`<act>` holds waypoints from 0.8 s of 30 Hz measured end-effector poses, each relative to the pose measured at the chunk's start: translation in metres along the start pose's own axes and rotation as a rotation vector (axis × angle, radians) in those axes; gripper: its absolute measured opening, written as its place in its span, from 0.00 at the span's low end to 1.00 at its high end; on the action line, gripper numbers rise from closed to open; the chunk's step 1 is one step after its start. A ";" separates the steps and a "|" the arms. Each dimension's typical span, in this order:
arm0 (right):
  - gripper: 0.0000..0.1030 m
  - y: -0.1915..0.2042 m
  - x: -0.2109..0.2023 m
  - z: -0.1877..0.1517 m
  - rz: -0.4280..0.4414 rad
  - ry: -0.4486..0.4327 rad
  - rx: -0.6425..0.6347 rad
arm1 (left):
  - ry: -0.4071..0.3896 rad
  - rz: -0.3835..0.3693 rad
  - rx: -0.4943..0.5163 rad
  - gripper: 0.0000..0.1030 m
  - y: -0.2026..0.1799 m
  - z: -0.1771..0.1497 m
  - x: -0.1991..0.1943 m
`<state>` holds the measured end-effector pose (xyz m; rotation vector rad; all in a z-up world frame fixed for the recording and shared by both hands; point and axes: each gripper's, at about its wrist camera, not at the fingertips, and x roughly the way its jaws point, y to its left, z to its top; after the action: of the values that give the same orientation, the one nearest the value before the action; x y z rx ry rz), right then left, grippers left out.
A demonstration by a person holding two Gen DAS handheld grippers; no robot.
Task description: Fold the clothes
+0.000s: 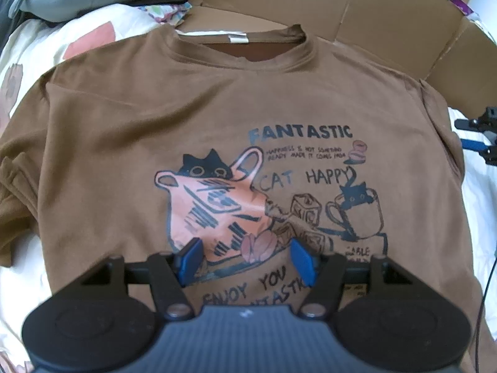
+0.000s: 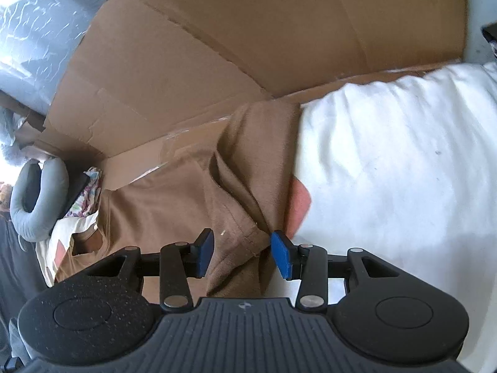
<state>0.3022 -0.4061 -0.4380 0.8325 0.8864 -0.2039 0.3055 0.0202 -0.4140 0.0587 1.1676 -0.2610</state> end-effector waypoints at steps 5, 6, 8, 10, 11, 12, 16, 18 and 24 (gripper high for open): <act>0.15 0.007 0.003 0.004 -0.013 0.006 -0.034 | -0.002 -0.002 0.000 0.64 0.000 0.000 -0.001; 0.09 0.007 0.002 0.004 -0.020 0.005 -0.043 | -0.003 -0.003 0.000 0.64 0.000 0.000 -0.002; 0.01 0.007 -0.003 0.004 -0.032 -0.010 -0.064 | -0.005 -0.005 0.001 0.64 0.000 -0.001 -0.002; 0.00 0.005 -0.012 0.005 -0.048 -0.031 -0.087 | -0.007 -0.006 0.002 0.64 -0.001 -0.002 -0.002; 0.00 0.004 -0.016 0.006 -0.053 -0.040 -0.091 | -0.007 -0.007 0.002 0.64 -0.001 -0.002 -0.002; 0.00 0.002 -0.021 0.006 -0.059 -0.049 -0.092 | -0.008 -0.006 0.002 0.64 -0.001 -0.002 -0.002; 0.01 -0.005 -0.028 0.009 -0.053 -0.038 -0.086 | -0.003 -0.005 0.004 0.64 -0.002 -0.004 0.000; 0.02 -0.006 -0.025 0.008 -0.035 -0.023 -0.058 | -0.002 -0.005 0.009 0.64 -0.003 -0.004 0.000; 0.38 0.002 -0.013 0.004 -0.023 -0.001 -0.036 | -0.004 -0.005 0.007 0.64 -0.003 -0.003 0.000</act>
<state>0.2976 -0.4094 -0.4256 0.7886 0.8965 -0.2077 0.3018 0.0178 -0.4154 0.0616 1.1629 -0.2696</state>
